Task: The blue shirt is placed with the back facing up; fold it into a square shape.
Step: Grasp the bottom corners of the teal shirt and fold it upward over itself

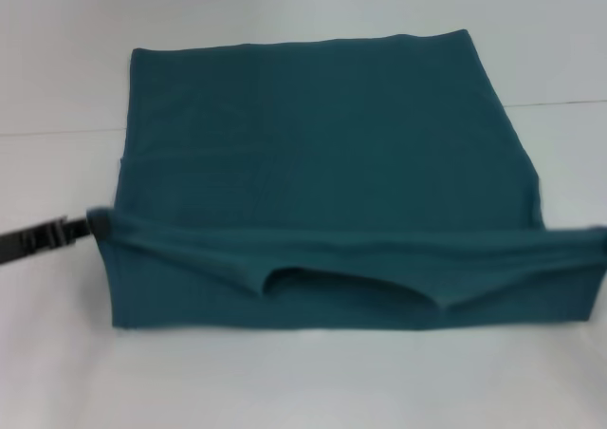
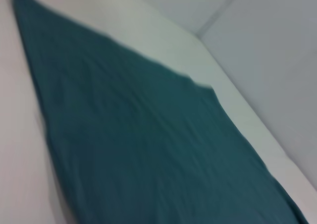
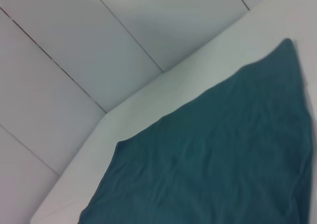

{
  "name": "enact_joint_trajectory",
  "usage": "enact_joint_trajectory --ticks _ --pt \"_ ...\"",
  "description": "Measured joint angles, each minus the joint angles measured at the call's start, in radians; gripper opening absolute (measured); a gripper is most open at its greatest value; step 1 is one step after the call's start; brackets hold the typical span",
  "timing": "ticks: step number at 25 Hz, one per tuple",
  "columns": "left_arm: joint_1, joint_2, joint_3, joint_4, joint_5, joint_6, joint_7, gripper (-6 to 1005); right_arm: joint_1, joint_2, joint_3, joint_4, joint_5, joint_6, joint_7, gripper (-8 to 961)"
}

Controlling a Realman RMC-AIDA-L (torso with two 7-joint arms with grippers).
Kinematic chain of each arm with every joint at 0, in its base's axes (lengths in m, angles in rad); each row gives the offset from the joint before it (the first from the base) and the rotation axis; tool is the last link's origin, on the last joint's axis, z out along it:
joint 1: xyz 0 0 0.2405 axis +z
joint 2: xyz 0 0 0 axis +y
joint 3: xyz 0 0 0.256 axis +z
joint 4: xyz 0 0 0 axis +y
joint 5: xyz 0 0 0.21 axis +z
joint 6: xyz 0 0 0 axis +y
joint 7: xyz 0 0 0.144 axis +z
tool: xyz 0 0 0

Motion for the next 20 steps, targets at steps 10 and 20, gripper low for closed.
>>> enact_joint_trajectory --ticks 10,20 --pt "-0.120 -0.002 0.009 -0.106 -0.110 -0.247 0.101 87 0.189 0.007 -0.018 0.096 0.006 0.328 -0.073 33" --pt "-0.214 -0.008 0.013 -0.187 -0.205 -0.437 0.225 90 0.303 0.018 -0.080 0.141 0.095 0.557 -0.155 33"
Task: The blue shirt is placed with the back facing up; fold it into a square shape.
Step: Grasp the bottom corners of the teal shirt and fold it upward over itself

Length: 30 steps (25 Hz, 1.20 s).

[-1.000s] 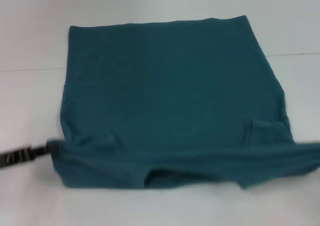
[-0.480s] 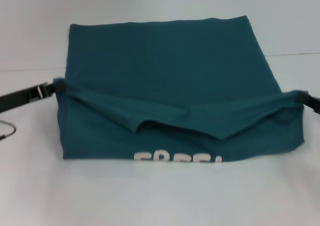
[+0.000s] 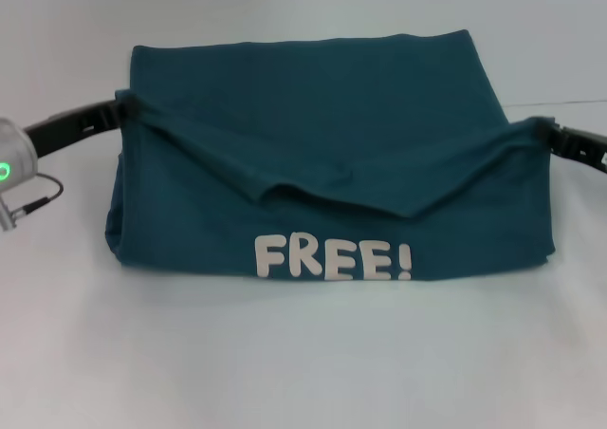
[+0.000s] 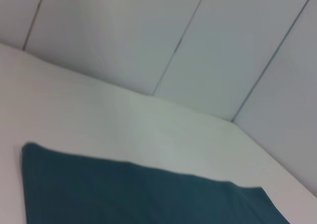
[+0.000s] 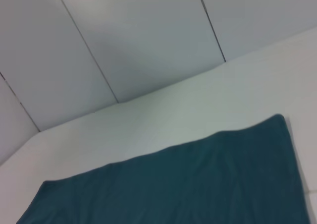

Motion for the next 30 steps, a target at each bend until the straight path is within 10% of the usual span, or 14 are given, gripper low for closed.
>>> enact_joint_trajectory --ticks 11,30 --pt "-0.037 0.007 0.000 -0.018 -0.083 -0.089 0.050 93 0.026 -0.028 -0.117 -0.002 0.129 0.096 0.036 32" --pt "-0.024 -0.041 -0.004 -0.119 -0.249 -0.216 0.298 98 0.057 0.000 -0.139 0.104 0.211 0.314 -0.103 33"
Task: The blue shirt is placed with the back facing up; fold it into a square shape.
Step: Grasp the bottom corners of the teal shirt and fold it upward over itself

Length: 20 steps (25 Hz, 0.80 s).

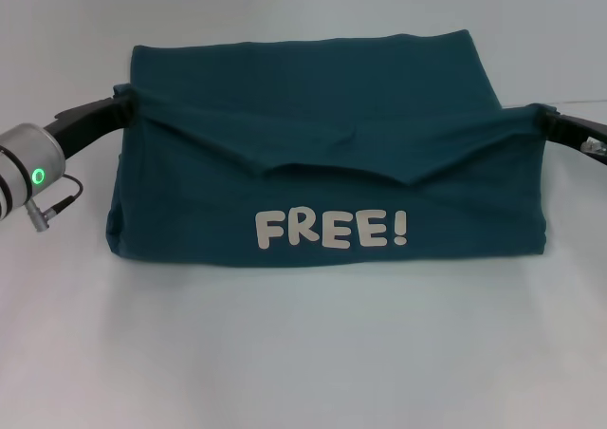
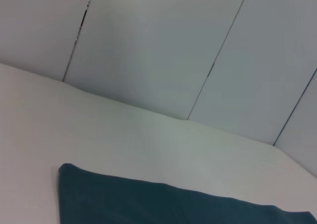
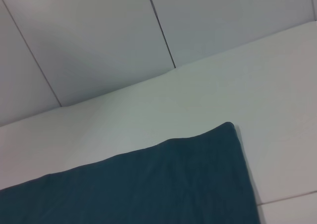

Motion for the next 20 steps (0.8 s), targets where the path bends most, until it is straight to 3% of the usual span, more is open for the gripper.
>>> enact_joint_trajectory --ticks 20 --pt "-0.003 -0.005 0.003 -0.002 0.001 -0.009 0.025 103 0.011 0.007 -0.012 0.011 0.002 0.038 -0.005 42"
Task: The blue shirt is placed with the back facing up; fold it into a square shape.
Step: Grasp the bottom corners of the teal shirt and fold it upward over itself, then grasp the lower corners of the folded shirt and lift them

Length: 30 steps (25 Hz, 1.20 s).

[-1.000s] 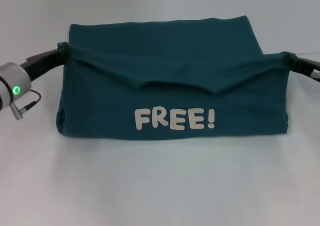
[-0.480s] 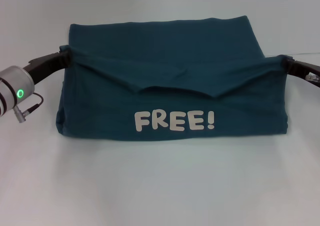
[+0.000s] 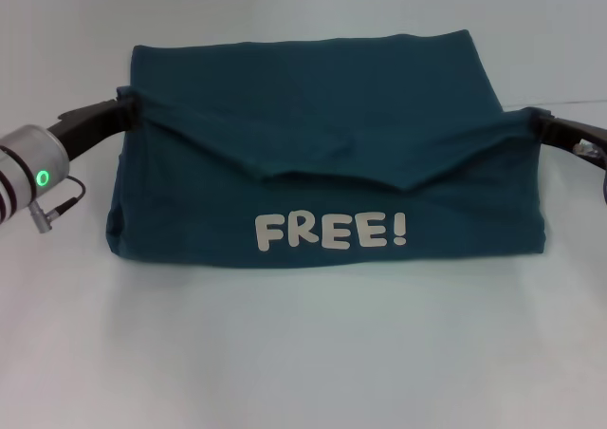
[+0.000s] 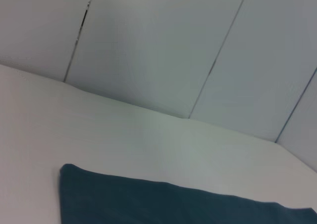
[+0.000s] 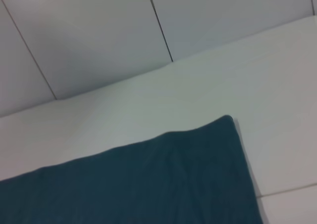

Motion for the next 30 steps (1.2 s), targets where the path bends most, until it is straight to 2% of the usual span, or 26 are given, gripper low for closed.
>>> enact_joint_trajectory --ticks 6,13,18,20,21,27,30 --pt "0.004 -0.031 0.001 0.008 0.000 0.000 0.052 105 0.003 0.011 -0.040 0.001 0.000 0.026 -0.001 62" --pt "0.005 -0.032 -0.001 0.010 -0.002 -0.018 0.065 107 0.006 0.017 -0.077 -0.008 -0.001 0.029 -0.001 85" --pt "0.018 -0.025 -0.002 0.018 -0.002 -0.027 0.059 409 -0.009 0.017 -0.077 -0.026 0.021 -0.005 -0.001 282" --pt "0.031 -0.024 0.003 0.031 0.003 -0.020 0.041 523 -0.024 0.018 -0.077 -0.040 0.045 -0.044 -0.001 441" --pt "0.036 -0.024 0.006 0.036 0.005 -0.016 0.029 538 -0.032 0.017 -0.078 -0.047 0.057 -0.071 -0.001 520" --pt "0.129 -0.028 0.150 0.158 0.006 0.052 -0.164 627 -0.080 0.008 -0.080 -0.079 0.072 -0.208 0.027 708" --pt "0.174 -0.035 0.203 0.210 0.006 0.102 -0.220 627 -0.109 0.003 -0.100 -0.101 0.068 -0.260 0.068 799"
